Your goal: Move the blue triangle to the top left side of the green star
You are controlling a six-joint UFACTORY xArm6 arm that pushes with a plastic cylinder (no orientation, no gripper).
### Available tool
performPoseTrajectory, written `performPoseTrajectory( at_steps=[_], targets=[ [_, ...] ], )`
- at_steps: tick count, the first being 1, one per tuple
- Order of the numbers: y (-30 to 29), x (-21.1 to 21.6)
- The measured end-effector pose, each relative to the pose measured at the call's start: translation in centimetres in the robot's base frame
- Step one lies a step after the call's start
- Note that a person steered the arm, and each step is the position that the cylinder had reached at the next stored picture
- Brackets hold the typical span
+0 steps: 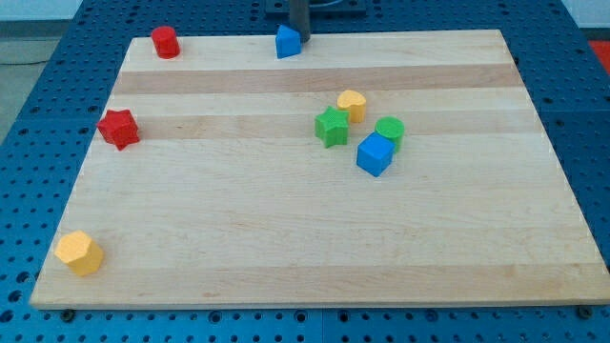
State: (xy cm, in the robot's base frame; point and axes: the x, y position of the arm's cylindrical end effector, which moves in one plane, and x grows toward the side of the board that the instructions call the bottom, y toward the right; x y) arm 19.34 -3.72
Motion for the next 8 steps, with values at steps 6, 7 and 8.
performPoseTrajectory(
  at_steps=[6,7,8],
  targets=[
    [-5.0,0.2],
    [-4.4,2.0],
    [-4.2,4.2]
  ],
)
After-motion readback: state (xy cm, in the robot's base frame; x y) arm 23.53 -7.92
